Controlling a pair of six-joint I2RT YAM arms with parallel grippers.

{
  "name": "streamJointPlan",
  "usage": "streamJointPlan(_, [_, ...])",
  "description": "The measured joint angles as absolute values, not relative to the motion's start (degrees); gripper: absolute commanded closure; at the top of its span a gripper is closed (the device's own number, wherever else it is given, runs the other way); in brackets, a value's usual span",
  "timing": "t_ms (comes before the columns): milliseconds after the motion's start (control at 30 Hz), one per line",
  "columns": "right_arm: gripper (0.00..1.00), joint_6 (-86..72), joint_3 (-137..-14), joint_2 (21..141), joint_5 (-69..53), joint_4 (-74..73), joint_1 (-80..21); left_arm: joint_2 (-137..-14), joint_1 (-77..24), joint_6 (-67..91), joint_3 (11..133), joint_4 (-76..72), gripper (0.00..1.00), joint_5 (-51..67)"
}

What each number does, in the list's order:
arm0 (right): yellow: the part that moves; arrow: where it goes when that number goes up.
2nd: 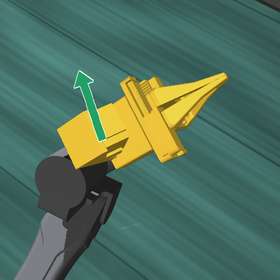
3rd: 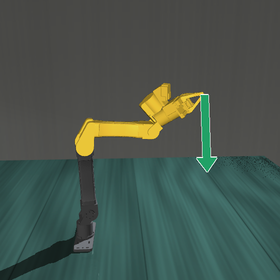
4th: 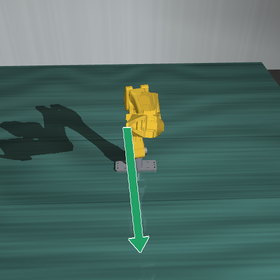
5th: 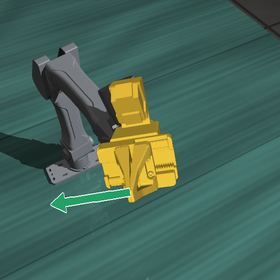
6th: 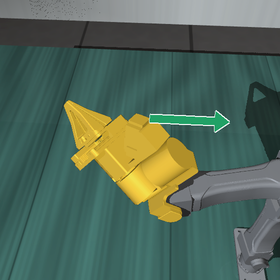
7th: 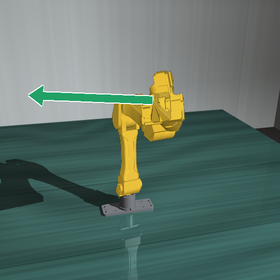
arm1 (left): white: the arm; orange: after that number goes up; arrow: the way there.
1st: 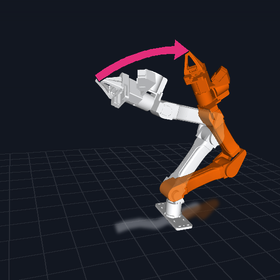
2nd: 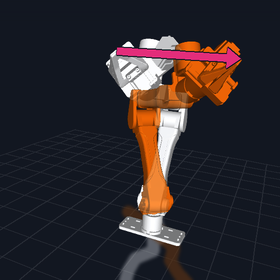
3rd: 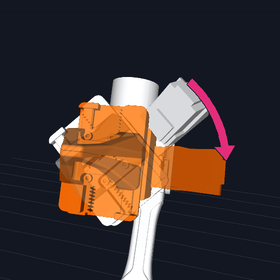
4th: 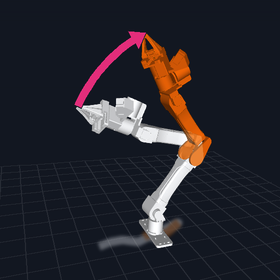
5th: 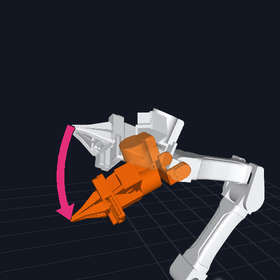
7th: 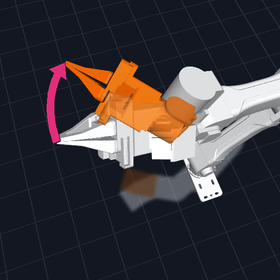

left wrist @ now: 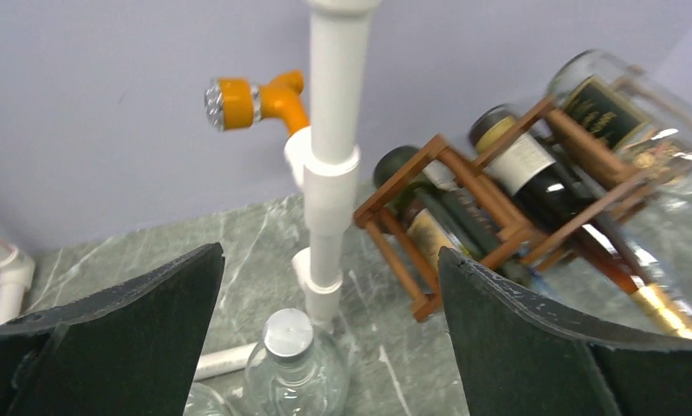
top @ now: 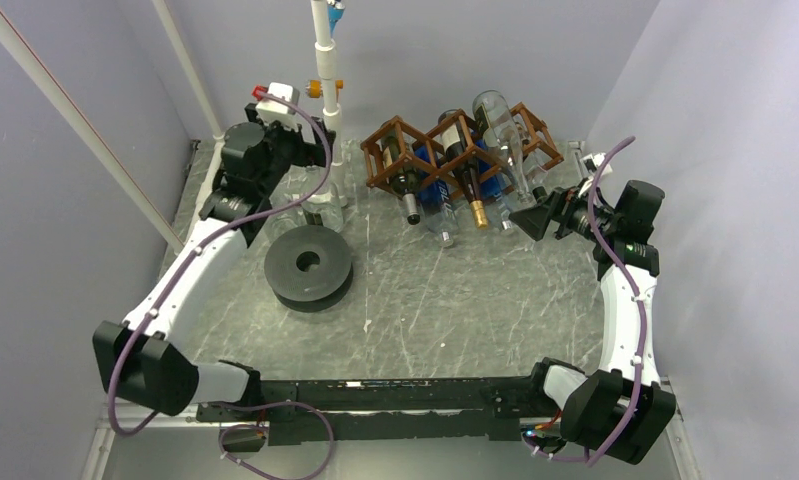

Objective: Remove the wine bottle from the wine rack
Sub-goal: Place the wine bottle at the center of the board, then pick up the wine bottle from the wine rack.

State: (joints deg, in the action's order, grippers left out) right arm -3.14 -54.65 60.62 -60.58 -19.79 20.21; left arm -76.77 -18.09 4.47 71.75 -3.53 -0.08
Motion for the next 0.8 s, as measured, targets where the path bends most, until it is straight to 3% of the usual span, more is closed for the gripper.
streamJointPlan(300, [0.01, 2.59, -54.7, 59.44, -62.04, -22.52, 20.32, -68.49, -17.91, 8.84, 71.79, 1.17, 0.01, 9.5])
streamJointPlan(800, [0.0, 16.93, -64.69, 60.53, -60.34, -35.59, 20.34, -51.68, -17.87, 9.98, 49.69, -1.32, 0.01, 18.63])
